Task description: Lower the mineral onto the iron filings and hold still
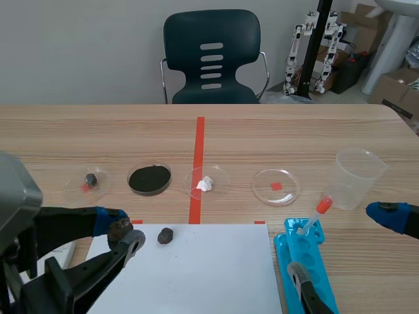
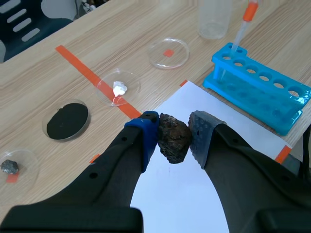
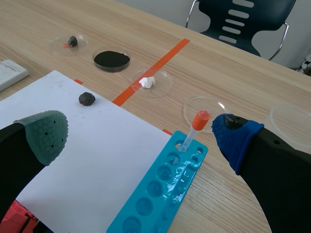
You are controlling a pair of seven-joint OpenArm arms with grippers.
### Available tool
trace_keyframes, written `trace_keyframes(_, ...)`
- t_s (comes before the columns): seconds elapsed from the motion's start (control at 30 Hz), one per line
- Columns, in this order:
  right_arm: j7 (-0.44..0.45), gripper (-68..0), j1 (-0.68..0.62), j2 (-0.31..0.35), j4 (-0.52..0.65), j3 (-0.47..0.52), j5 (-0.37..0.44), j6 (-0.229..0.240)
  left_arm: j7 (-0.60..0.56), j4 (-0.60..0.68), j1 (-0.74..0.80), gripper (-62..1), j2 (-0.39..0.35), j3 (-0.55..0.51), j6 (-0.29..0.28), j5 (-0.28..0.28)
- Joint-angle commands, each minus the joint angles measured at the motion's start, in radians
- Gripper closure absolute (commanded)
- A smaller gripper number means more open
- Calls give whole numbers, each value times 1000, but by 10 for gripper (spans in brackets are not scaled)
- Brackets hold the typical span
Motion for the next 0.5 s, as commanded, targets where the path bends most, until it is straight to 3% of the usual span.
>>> trace_keyframes(0.0,14,-623,0,5,11,6,8,-3,-15,13,-3,-98,7,-2,9,-6)
trace_keyframes(0.47,14,-623,0,5,11,6,8,-3,-7,13,-3,-98,7,-2,9,-6)
